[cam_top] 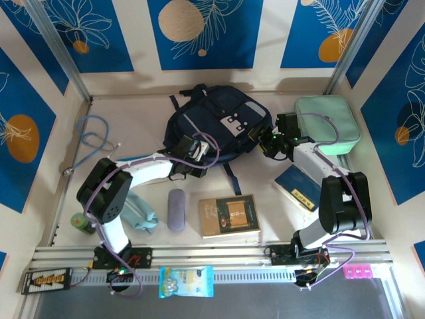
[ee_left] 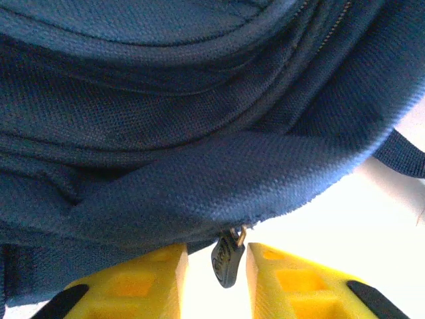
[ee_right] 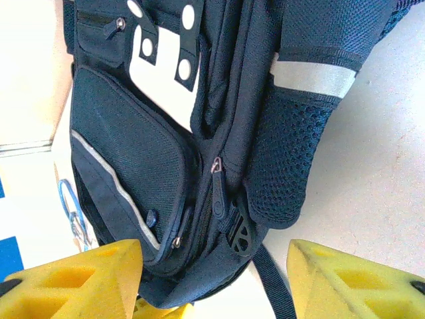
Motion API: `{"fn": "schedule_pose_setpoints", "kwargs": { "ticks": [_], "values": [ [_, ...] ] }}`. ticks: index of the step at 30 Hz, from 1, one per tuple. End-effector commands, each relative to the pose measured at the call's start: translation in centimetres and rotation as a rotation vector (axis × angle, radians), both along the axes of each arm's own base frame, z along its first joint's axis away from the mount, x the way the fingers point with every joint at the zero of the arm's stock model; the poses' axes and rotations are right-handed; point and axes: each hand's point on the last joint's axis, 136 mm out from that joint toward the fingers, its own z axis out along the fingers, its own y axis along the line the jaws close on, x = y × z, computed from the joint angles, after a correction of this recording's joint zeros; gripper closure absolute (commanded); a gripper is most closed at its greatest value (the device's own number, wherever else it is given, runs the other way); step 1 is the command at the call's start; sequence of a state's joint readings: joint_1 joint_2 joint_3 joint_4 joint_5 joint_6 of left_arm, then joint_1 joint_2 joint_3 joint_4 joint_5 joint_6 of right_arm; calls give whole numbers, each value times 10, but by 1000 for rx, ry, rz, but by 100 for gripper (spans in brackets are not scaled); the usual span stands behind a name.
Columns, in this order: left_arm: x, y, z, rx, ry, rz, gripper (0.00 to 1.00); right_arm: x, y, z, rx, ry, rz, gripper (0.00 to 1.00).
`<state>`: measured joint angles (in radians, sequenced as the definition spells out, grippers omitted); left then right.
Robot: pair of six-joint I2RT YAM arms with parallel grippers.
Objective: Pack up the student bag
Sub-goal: Unzip the student bag at the center of the table.
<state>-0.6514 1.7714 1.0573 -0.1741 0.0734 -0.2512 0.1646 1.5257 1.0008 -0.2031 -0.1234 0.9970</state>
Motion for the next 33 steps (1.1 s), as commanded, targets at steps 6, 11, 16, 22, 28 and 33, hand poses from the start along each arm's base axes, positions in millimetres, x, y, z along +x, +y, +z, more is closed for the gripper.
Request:
{"fn": "schedule_pose_setpoints", "kwargs": {
  "ticks": [6, 11, 16, 22, 28, 33],
  "values": [
    [6, -2, 10, 0, -29, 1, 94, -12, 6, 9, 27, 2, 9, 41],
    [-2, -5, 30, -34, -55, -52, 100, -26, 11, 8, 60, 15, -8, 40],
    [-10, -15, 57, -108, -60, -101, 100, -48, 24, 0, 129, 54, -40, 40],
    [-18, -28, 72, -161, -37, -127, 100, -54, 51, -24, 204, 120, -21, 38],
    [-41, -32, 74, -169, -10, -168, 100, -21, 64, -30, 169, 64, 47, 42],
    [-57, -48, 72, -212, 34, -195, 100, 2, 66, -49, 128, 60, 62, 50]
  ]
}}
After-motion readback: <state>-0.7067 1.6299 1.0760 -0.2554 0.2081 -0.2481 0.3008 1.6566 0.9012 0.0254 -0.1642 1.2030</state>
